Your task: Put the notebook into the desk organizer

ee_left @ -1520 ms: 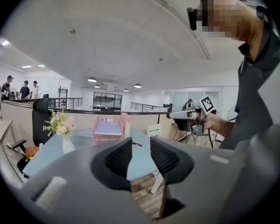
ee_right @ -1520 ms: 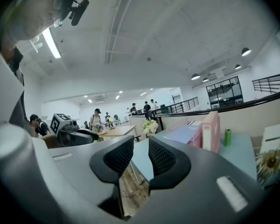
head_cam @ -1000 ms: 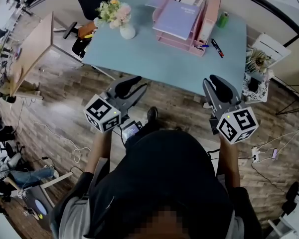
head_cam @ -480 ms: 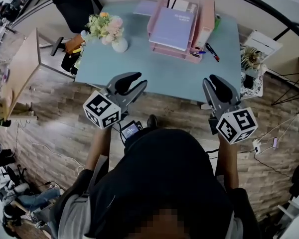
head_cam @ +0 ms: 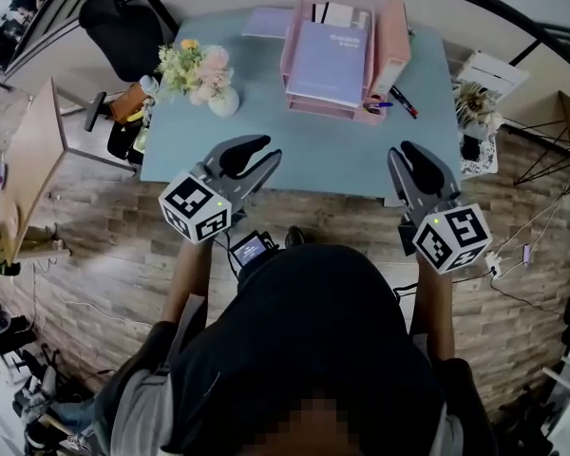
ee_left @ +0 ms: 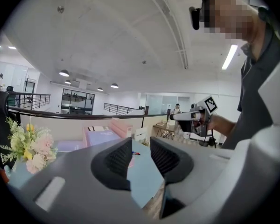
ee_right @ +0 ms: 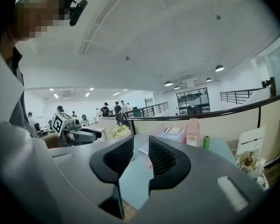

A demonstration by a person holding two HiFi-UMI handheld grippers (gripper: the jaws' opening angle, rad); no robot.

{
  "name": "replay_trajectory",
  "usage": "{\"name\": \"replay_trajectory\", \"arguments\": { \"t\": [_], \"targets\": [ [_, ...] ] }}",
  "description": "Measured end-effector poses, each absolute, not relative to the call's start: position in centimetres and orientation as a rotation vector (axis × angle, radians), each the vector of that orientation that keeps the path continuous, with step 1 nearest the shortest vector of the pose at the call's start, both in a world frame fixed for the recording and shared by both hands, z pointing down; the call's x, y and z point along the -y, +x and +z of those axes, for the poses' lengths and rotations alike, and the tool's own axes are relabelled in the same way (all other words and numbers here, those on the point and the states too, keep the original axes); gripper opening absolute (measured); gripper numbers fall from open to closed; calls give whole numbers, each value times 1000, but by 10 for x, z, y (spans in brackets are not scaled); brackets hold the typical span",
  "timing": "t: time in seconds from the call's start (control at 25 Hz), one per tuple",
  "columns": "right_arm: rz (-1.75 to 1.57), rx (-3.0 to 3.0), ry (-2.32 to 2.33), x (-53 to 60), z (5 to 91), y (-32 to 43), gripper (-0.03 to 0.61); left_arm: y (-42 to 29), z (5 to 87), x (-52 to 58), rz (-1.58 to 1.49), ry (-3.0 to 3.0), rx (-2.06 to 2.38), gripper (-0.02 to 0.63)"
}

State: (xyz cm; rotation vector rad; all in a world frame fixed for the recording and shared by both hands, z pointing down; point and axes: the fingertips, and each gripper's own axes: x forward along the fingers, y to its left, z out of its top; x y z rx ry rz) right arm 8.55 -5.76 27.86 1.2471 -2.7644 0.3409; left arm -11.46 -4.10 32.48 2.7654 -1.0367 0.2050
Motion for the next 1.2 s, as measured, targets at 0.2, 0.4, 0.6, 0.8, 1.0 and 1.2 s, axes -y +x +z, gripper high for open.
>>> {"name": "replay_trajectory", "arguments": {
  "t": [0.2,0.4,0.6,0.8,1.0,1.2],
  "targets": [
    [342,2736,1283,65,281,69,81,-133,328,52,193,2771,1000,143],
    [302,2718,1327,74,276,54,81,-150,333,58,189,2783,960,143],
    [282,2691,1344,78,274,47,81,-158,340,62,180,2781,933,143],
    [316,2672,1329,88,287,45,81,-161,349,71,171,2760,937,143],
    [356,2679,1282,101,301,42,81,-167,359,78,187,2719,982,143],
    [373,2686,1244,123,305,44,81,-168,364,93,186,2677,1026,143]
  ]
}}
